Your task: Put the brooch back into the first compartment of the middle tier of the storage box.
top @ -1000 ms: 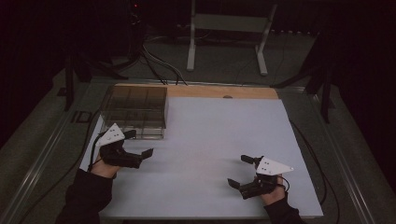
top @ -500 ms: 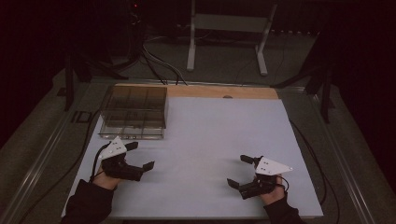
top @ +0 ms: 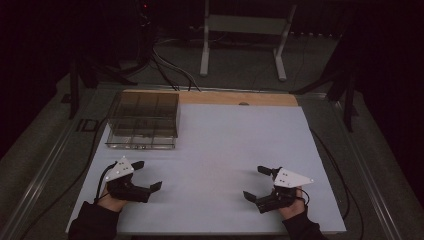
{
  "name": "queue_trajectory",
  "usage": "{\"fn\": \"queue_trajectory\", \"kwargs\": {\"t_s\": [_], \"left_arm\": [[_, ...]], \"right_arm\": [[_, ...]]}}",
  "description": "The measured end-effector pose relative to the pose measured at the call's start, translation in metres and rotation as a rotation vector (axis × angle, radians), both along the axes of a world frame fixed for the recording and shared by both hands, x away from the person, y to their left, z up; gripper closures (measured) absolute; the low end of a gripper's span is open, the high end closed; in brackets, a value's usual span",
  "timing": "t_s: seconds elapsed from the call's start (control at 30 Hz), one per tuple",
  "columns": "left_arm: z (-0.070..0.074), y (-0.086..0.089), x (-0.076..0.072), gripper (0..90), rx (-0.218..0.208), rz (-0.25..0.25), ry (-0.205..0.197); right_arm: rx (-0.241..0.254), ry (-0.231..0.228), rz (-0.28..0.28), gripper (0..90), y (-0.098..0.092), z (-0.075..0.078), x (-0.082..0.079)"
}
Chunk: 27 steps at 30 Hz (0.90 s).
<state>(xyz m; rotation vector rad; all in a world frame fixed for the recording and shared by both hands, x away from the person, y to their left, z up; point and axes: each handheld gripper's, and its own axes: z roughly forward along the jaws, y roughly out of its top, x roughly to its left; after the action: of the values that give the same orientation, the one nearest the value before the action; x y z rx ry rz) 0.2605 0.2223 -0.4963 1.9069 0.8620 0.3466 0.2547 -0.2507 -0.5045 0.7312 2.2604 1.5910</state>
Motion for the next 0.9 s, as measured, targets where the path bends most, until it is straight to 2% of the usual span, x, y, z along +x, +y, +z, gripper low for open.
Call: {"fn": "queue_trajectory", "kwargs": {"t_s": [0.2,0.37,0.53,0.73,0.8,0.9], "left_arm": [[-0.004,0.008,-0.006,0.4,0.004,0.025,0.012],[-0.006,0.016,-0.012,0.4,0.012,0.045,0.005],[-0.006,0.026,-0.018,0.4,0.0,0.076,0.01],[-0.009,0.03,-0.022,0.4,0.013,0.108,0.007],[-0.009,0.031,-0.022,0.4,0.006,0.108,0.001],[-0.01,0.031,-0.021,0.4,-0.006,0.11,0.017]], "right_arm": [[-0.004,0.0,0.002,0.0,0.0,0.0,0.0],[-0.002,0.0,0.0,0.0,0.0,0.0,0.0],[0.0,0.0,0.003,0.0,0.001,0.0,0.001],[0.001,0.0,0.0,0.0,0.0,0.0,0.0],[-0.004,-0.002,0.002,0.0,0.0,0.0,0.0],[-0.004,-0.002,0.004,0.0,0.001,0.0,0.001]]}}
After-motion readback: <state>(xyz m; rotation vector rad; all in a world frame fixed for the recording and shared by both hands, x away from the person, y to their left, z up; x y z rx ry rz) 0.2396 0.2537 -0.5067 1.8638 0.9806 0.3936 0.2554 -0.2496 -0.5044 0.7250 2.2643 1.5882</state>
